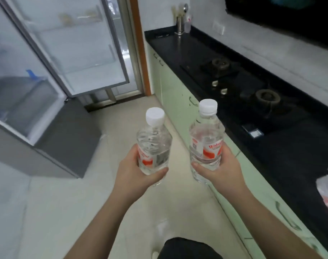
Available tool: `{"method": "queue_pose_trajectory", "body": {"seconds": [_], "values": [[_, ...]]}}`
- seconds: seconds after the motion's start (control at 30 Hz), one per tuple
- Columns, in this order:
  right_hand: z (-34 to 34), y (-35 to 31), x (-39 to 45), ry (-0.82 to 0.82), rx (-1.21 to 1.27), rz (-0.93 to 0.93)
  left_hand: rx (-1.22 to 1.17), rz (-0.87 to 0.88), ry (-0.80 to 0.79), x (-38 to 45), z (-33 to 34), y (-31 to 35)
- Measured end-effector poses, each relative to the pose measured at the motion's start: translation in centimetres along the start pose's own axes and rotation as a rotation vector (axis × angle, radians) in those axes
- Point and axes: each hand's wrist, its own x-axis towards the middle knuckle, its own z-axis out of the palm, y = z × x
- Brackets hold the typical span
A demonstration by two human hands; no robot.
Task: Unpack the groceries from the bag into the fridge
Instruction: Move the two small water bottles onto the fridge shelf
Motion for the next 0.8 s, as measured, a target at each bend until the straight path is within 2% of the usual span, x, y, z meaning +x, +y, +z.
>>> {"method": "queue_pose_trajectory", "body": {"seconds": [0.17, 0.37, 0.6, 0.8], "values": [[8.6, -2.8, 1.1, -0.142, 0.024, -0.072, 0.000, -0.062, 0.143, -1.3, -7.5, -3.9], [15.7, -5.4, 2.5, -0.295, 0.032, -0.142, -0.004, -0.127, 0.300, -2.4, -13.9, -6.9], [20.9, -6.5, 5.8, -0.451, 0.019, -0.197, -0.011, -0.203, 0.421, -2.1, -16.3, -8.4], [23.7, -7.0, 12.1, -0.535, 0.015, -0.235, -0.016, -0.247, 0.503, 3.6, -16.9, -7.7]]}}
